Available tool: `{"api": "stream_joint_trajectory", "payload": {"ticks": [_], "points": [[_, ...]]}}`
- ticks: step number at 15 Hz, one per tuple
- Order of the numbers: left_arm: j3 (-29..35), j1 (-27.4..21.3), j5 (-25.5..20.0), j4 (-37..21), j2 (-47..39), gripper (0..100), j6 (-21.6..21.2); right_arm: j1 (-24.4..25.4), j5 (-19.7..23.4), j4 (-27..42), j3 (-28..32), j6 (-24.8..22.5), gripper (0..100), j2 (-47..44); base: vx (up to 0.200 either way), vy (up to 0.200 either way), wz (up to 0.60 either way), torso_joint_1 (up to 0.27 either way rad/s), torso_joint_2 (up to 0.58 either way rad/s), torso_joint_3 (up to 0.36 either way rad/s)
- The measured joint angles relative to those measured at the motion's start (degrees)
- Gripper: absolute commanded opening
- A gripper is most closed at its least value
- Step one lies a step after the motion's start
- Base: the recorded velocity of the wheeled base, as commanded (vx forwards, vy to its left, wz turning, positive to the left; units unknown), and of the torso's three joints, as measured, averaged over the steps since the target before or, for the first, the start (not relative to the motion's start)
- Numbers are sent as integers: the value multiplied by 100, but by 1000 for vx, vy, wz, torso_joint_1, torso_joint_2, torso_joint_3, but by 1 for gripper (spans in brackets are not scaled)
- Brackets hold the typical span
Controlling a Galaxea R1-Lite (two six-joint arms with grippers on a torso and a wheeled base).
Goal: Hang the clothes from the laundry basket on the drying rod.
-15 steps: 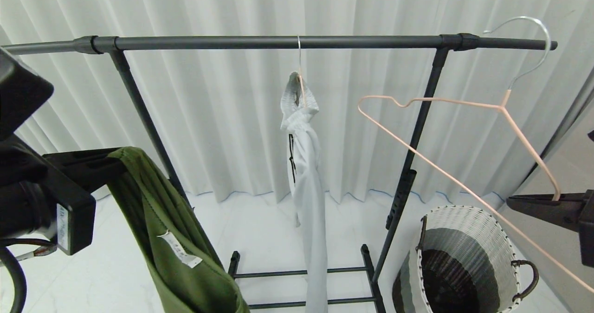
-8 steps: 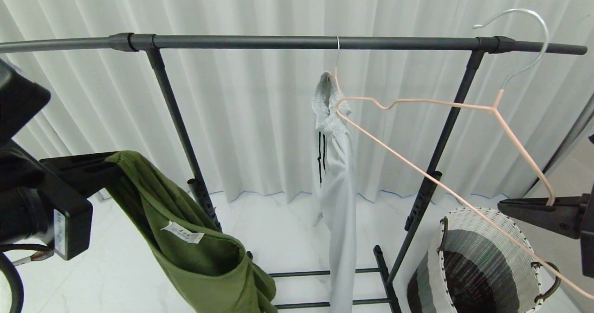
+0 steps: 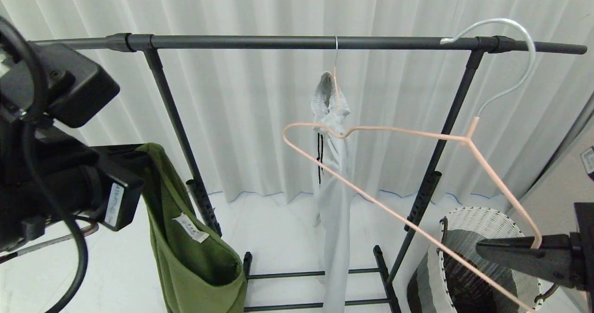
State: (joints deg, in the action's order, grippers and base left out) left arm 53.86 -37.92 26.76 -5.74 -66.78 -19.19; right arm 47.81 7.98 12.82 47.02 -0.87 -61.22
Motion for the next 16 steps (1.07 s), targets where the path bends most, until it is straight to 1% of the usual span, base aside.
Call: {"api": "stream_joint_trajectory", "payload": {"ticks": [1,2,3,4,5,7,8,10,16], "points": [[157,-5,195,33,-185,0,184,334,-2,-21,-96,201,0,4,0,0,0,0,0,0],[297,-7,435,52,-351,0,307,642,-5,-71,-168,373,0,9,0,0,0,0,0,0],[416,-5,580,55,-491,0,393,918,-5,-156,-221,522,0,9,0,0,0,0,0,0],[501,-13,617,60,-601,0,433,1197,-5,-295,-260,656,0,-11,0,0,0,0,0,0],[553,-28,617,62,-673,0,444,1359,-7,-434,-293,709,0,-55,0,0,0,0,0,0],[641,-77,613,60,-756,0,534,1473,-11,-601,-319,720,0,-167,0,0,0,0,0,0],[700,-132,614,55,-780,0,670,1488,-11,-700,-319,722,0,-239,0,0,0,0,0,0],[796,-215,611,60,-828,0,797,1499,-18,-926,-325,731,0,-411,0,0,0,0,0,0],[887,-260,611,55,-885,0,819,1451,-40,-1665,-319,733,0,-1014,0,0,0,0,0,0]]}}
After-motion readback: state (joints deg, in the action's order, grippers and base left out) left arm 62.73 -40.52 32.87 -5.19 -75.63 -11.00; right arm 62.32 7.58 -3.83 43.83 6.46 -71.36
